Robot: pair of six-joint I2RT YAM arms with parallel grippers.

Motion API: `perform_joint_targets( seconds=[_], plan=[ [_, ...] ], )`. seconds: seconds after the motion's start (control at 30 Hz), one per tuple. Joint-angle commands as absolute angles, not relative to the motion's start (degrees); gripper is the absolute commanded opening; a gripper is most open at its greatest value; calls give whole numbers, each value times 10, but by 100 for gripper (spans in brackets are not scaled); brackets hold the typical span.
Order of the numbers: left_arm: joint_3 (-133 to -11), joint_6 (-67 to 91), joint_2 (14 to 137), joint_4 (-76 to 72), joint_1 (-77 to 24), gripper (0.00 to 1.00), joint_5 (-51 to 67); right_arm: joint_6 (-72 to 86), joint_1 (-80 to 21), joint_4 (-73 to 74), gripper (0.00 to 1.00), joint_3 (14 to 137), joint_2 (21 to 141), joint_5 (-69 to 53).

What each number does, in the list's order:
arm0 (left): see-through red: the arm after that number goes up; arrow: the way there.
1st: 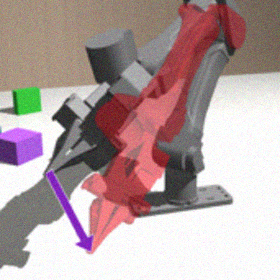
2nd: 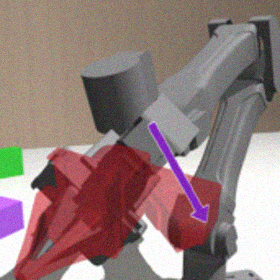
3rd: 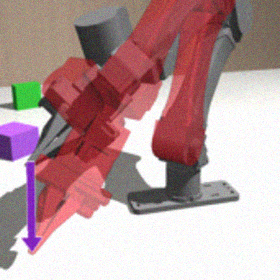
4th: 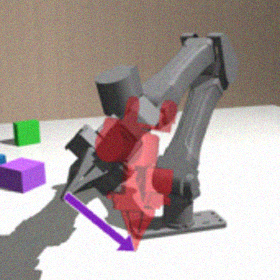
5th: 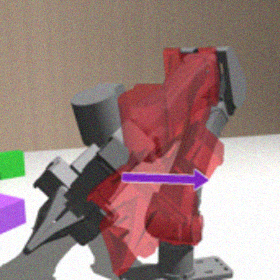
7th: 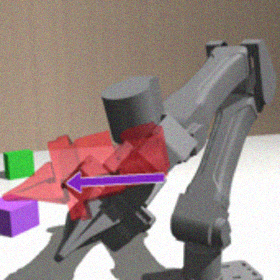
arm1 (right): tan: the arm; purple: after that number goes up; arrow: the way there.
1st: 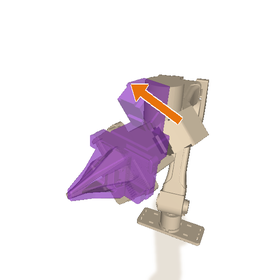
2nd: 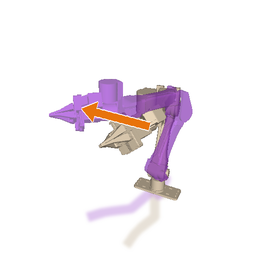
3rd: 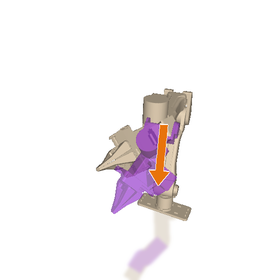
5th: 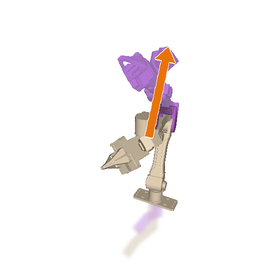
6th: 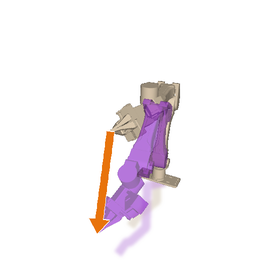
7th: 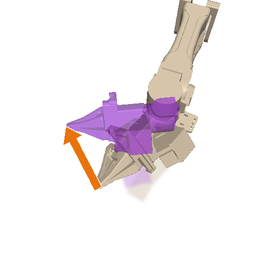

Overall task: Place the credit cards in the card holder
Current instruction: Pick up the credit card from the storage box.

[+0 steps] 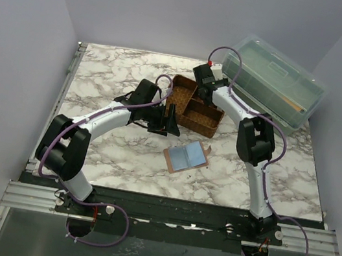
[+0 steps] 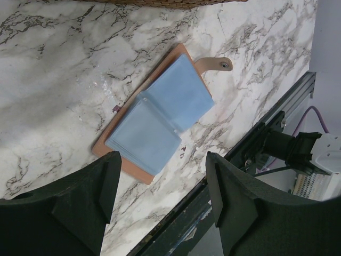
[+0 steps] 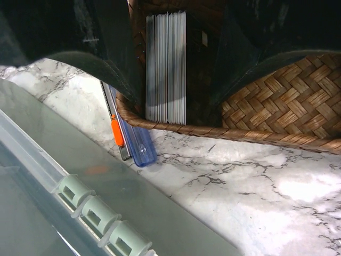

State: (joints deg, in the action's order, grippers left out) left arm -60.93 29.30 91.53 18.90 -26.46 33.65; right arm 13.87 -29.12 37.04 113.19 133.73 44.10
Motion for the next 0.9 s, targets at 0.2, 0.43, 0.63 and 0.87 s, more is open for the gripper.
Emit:
perform_joint_targets(
  seconds=[0.2, 0.43, 0.63, 0.87],
  plan=[
    [-605, 287, 916, 178, -263, 70, 355, 133, -287, 394, 47, 1133, 1325, 475],
    [-605, 287, 915, 178, -263, 70, 356, 129, -287, 396, 32, 1136, 1320, 480],
    [-605, 287, 915, 178, -263, 70, 357, 123, -287, 393, 18, 1134, 1312, 483],
    [-606, 288, 917, 178, -263, 70, 359, 136, -287, 391, 5, 1129, 1295, 471]
  ],
)
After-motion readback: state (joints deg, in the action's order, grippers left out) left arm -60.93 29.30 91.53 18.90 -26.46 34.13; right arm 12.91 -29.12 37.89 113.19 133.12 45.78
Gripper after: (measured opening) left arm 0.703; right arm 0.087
